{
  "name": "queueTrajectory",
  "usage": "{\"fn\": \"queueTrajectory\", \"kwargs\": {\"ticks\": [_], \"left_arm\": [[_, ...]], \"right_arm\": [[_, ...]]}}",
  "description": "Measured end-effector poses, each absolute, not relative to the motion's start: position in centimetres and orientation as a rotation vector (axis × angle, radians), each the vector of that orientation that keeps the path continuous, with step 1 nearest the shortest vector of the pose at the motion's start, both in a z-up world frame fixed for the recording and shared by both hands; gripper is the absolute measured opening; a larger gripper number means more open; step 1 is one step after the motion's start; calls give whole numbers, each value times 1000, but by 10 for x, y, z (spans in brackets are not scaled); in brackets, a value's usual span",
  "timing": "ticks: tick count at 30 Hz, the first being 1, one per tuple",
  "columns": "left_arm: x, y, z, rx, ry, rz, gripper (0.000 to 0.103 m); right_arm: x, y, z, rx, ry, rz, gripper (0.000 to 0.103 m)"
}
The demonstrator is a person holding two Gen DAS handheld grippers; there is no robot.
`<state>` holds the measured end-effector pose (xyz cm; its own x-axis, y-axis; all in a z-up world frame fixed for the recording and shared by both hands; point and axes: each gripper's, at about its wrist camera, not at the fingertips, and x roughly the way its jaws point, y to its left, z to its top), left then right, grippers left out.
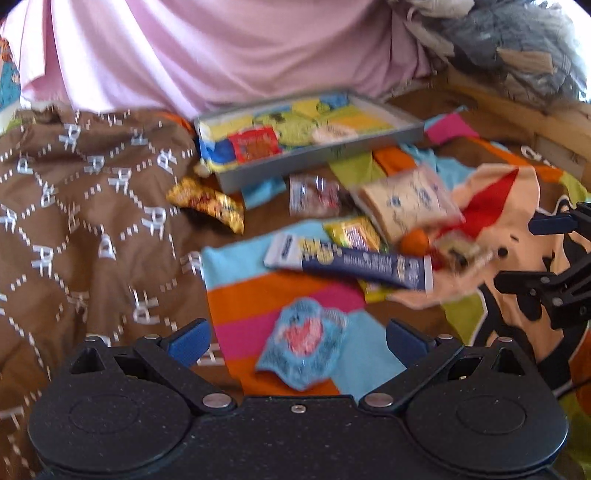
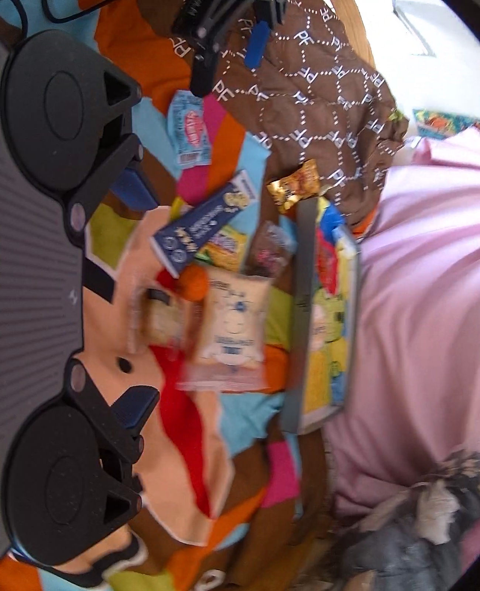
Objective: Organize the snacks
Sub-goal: 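Withdraw both open tools from the tray back over the remaining snacks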
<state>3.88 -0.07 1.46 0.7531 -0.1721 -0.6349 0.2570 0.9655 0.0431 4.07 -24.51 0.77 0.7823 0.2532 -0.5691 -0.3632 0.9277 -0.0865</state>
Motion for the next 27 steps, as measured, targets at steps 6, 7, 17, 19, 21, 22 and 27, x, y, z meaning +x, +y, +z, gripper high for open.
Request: {"fn": "queueTrajectory", "kwargs": {"ticks": [6, 7, 17, 19, 21, 22, 27], "left_arm": [[41, 1, 4, 131, 733, -217, 101], [41, 1, 3, 133, 737, -213, 101], [47, 0, -5, 151, 771, -209, 101], [49, 0, -7, 151, 777, -210, 101], [50, 0, -8, 146, 784, -212, 101], [50, 0, -9, 139, 789, -217, 101], [53, -2, -14, 149, 801, -233, 101]], "right_arm": [[46, -237, 1, -209, 629, 343, 103], [47, -235, 0, -211, 634, 346, 103], [58, -221, -7, -227, 672, 388, 103], [59, -220, -8, -229, 672, 394, 103], [60, -219, -9, -232, 666, 401, 103], [60, -220, -9, -227, 658, 410, 103], [57, -218, -10, -246, 601, 491, 103]]}}
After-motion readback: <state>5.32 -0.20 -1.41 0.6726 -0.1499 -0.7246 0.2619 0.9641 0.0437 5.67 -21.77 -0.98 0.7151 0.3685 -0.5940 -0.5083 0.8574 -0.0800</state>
